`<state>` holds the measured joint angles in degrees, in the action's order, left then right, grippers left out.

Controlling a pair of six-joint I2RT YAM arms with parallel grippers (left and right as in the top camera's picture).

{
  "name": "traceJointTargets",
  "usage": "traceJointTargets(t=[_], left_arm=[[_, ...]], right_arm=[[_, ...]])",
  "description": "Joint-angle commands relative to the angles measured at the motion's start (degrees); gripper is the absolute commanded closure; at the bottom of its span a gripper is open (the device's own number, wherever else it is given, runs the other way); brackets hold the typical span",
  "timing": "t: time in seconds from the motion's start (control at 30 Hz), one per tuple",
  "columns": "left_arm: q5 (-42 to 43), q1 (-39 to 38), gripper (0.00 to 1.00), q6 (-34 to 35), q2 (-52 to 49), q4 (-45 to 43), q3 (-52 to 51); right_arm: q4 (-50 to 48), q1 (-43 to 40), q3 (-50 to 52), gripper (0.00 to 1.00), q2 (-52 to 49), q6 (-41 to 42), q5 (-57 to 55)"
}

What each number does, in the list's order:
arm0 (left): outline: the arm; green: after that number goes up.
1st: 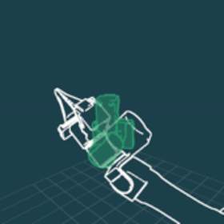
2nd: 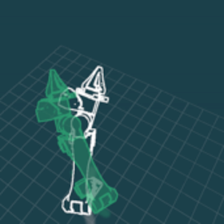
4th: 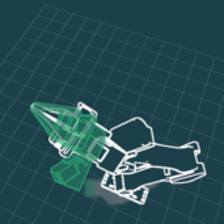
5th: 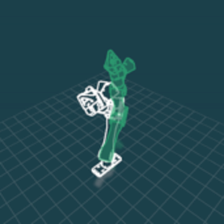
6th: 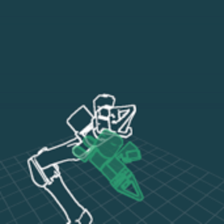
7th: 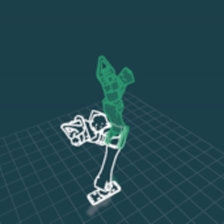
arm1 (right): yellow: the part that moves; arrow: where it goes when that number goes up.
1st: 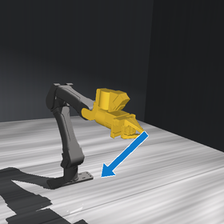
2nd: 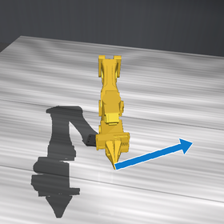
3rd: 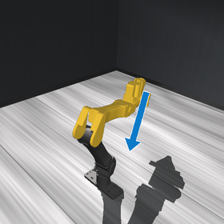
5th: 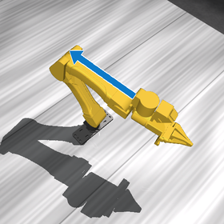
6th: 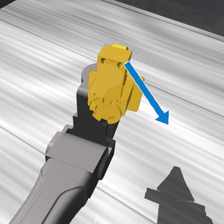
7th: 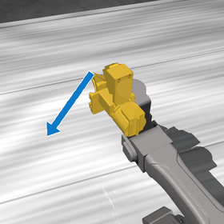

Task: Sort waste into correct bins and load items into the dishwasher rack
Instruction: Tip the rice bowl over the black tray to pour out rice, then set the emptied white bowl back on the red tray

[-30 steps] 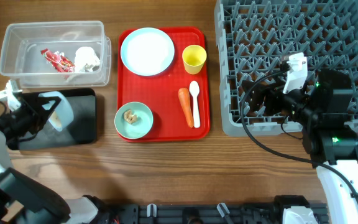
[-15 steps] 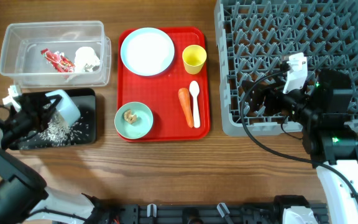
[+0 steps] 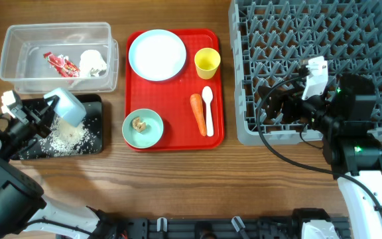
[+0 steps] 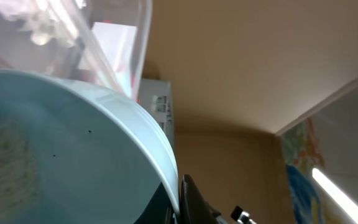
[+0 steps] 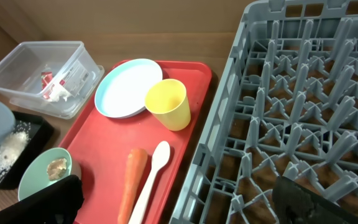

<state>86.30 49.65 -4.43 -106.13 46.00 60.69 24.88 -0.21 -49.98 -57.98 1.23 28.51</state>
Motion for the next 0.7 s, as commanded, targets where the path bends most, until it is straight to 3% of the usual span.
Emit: traceJointTargets(t=[0.0, 0.57, 0.67], left_arm=[[4.02, 0.39, 0.96, 1.70, -0.39, 0.35, -0.37], [4.02, 0.39, 0.96, 2.23, -0.37, 6.84, -0.37], [4.02, 0.33, 0.96, -0.39, -0.15, 6.82, -0.37]], right_arm=[[0.24, -0.15, -1.40, 0.00, -0.33, 0.33, 1.07], [1.07, -0.15, -1.40, 0.00, -0.33, 0.39, 1.11], [1.29, -0.15, -1.40, 0.00, -0.33, 0.42, 1.11]])
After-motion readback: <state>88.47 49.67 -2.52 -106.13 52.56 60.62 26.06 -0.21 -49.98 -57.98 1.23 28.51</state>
